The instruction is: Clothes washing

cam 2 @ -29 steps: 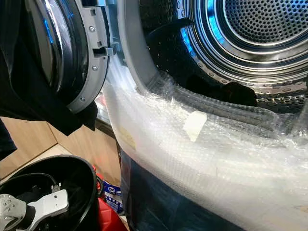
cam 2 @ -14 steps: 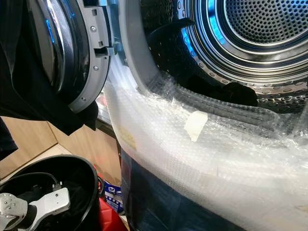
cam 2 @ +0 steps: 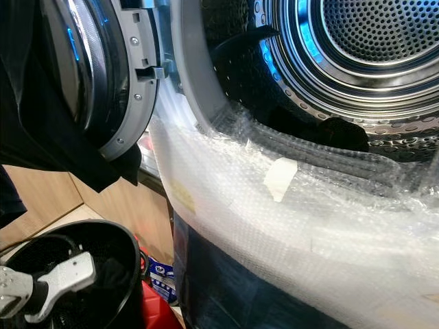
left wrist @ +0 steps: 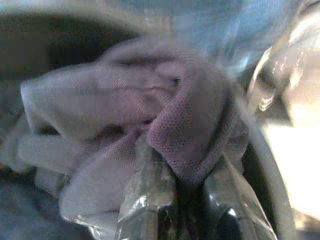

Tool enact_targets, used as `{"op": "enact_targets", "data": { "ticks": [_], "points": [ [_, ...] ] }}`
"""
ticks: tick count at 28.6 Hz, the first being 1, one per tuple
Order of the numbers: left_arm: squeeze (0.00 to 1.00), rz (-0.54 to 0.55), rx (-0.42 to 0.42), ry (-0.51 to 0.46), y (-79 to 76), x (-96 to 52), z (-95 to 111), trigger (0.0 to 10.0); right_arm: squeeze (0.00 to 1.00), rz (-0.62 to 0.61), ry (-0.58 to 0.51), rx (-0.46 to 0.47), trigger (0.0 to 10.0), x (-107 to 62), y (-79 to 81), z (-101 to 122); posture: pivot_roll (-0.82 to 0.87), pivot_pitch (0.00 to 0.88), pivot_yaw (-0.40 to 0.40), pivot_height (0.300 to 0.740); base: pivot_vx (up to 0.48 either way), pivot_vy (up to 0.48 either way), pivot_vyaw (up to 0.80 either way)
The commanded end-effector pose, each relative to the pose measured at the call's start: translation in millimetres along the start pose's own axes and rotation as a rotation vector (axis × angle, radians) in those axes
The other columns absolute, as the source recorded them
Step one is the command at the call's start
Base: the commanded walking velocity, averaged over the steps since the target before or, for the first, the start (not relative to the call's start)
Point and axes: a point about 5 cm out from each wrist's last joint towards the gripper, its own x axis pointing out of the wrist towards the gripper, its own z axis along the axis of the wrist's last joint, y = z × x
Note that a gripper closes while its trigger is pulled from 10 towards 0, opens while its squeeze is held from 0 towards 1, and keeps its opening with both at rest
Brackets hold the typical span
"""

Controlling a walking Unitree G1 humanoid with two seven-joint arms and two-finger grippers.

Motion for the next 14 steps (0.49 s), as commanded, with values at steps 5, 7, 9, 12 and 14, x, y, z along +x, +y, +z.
{"op": "enact_targets", "data": {
  "ticks": [5, 7, 9, 12, 14],
  "points": [
    [0.00, 0.097, 0.056, -0.192, 16.1, -42.8, 42, 0.0, 0.00, 0.006, -0.021, 0.026, 10.0, 0.1, 2.3, 5, 0.25, 0.000, 0.011, 0.740, 0.000, 0.000, 0.00],
    [0.00, 0.114, 0.074, -0.207, 19.3, -47.4, 48, 0.0, 0.00, 0.018, -0.024, 0.007, 10.0, 0.1, 4.6, 6, 0.25, 0.000, 0.012, 0.740, 0.000, 0.000, 0.00],
    [0.00, 0.113, 0.115, -0.269, 21.5, -53.6, 66, 0.0, 0.00, 0.032, -0.036, -0.010, 10.0, 0.2, 8.4, 10, 0.25, 0.000, 0.016, 0.740, 0.000, 0.000, 0.00],
    [0.00, 0.059, 0.153, -0.342, 17.0, -52.2, 85, 0.0, 0.00, 0.034, -0.053, 0.002, 10.0, 0.1, 10.1, 15, 0.25, 0.000, 0.021, 0.740, 0.000, 0.000, 0.00],
    [0.00, 0.023, 0.171, -0.370, 14.9, -47.2, 93, 0.0, 0.00, 0.034, -0.060, 0.008, 10.0, 0.0, 11.0, 18, 0.26, 0.000, 0.024, 0.740, 0.000, 0.000, 0.00]
  ]
}}
